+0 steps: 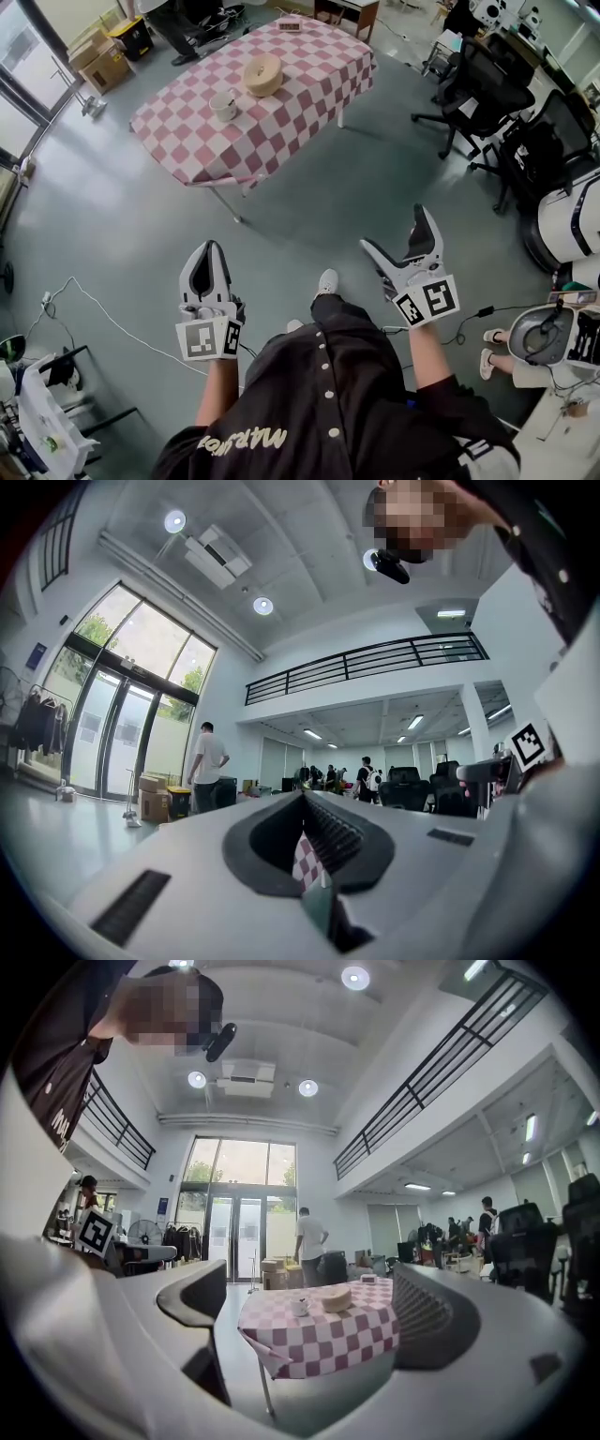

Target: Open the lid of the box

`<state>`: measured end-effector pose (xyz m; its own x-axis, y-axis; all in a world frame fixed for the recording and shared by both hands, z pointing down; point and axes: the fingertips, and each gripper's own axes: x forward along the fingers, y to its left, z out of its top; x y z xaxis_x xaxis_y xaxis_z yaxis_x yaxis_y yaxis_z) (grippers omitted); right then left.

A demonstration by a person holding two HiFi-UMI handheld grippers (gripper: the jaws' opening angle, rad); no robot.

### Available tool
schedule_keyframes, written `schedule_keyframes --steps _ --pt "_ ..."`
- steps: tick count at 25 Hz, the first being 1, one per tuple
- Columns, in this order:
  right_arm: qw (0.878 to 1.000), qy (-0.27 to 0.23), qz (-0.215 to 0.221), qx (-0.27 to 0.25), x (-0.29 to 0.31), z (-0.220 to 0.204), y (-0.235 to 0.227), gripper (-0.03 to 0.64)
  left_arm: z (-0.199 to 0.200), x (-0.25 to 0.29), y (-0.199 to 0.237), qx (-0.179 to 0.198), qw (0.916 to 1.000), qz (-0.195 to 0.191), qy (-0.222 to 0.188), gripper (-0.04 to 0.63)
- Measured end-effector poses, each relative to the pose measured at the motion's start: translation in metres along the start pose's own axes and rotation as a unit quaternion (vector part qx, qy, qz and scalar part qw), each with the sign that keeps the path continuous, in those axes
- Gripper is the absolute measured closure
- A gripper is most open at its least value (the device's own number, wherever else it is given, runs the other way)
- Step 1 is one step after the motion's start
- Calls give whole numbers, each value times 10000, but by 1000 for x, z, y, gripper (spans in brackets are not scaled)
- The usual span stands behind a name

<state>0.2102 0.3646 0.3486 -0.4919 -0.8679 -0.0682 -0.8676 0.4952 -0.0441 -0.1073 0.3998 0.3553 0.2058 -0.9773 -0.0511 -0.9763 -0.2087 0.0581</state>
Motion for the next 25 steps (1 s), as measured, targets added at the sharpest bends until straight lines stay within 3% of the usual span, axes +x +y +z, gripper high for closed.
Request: schedule_keyframes --steps 20,25 --pt "9990 -154 397 -118 138 14 -114 80 10 164 -8 80 9993 298 -186 588" --pt "9973 -203 703 -110 158 7 -132 81 0 191 -24 25 9992 357 -173 588"
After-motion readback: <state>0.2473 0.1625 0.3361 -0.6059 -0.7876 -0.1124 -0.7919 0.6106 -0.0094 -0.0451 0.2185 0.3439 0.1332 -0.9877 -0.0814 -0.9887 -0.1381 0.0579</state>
